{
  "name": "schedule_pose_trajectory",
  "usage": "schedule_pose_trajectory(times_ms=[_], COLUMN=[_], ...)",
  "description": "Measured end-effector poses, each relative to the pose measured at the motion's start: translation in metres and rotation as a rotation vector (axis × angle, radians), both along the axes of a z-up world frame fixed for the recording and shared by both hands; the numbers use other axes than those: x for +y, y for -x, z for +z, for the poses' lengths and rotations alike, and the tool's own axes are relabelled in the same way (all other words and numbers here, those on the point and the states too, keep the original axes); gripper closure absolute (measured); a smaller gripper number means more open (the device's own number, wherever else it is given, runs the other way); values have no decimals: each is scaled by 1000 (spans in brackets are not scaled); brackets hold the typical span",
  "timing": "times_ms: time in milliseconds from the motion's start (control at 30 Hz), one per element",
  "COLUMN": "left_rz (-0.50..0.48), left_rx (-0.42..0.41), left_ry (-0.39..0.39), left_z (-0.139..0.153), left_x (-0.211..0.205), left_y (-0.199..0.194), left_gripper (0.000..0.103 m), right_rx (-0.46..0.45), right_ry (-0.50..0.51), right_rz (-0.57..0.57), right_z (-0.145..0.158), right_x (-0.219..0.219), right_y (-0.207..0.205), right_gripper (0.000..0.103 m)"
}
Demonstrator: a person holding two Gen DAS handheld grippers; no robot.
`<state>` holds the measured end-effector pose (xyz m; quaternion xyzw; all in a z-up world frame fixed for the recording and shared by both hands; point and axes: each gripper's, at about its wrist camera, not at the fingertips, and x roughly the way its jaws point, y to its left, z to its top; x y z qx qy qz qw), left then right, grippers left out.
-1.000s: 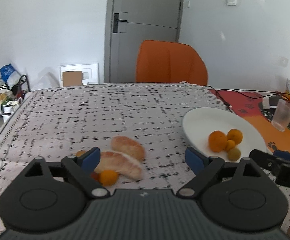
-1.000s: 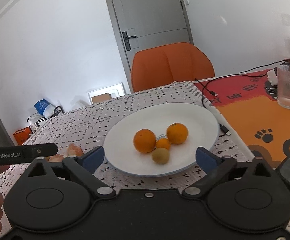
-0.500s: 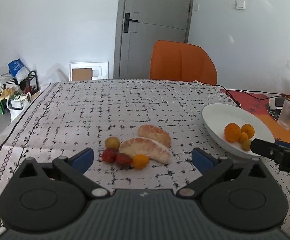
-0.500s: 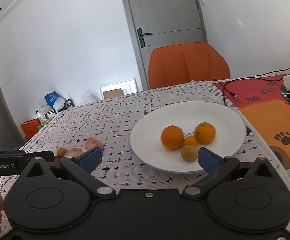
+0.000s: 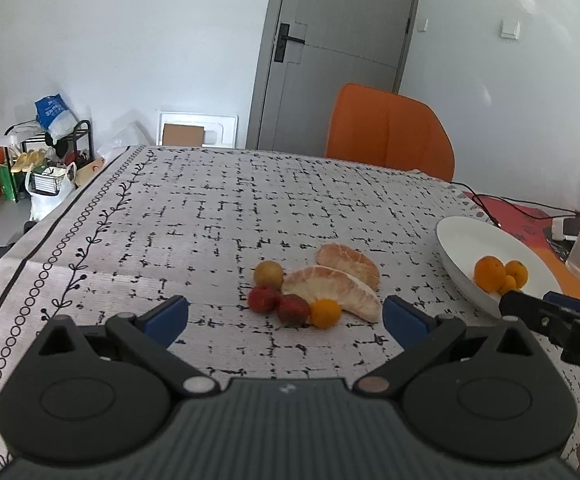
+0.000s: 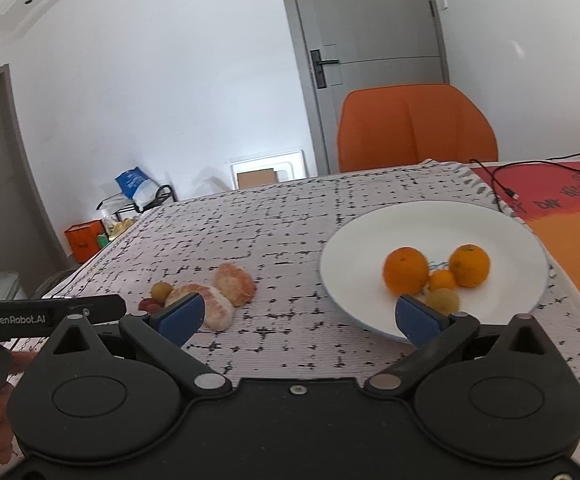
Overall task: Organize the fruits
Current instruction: 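Move both tools back to the fruit and close the left tool on a red plum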
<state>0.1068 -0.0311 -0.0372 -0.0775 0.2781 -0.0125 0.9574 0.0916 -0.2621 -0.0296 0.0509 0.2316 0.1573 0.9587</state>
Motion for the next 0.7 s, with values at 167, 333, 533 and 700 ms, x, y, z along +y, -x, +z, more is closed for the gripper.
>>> schedule_pose_trajectory(times_ms=[167,333,533,700], left_rz=[-23,-35,-35,-34], left_rx=[-10,-2,11,24], left_ry=[6,20,41,57], left_z=[-4,-8,-14,-19], left_x=[3,4,4,3], left_y=[-1,-6,-14,-22], left_gripper=[7,26,48,64], right_rx=[-12,-4,9,34], right_ry=[17,11,24,28], right_rz=[13,30,50,79], right_z=[-2,-4,-8,-13], right_x=[10,15,22,27], right_y=[-2,-9,-14,-19], right_gripper=[1,9,24,36])
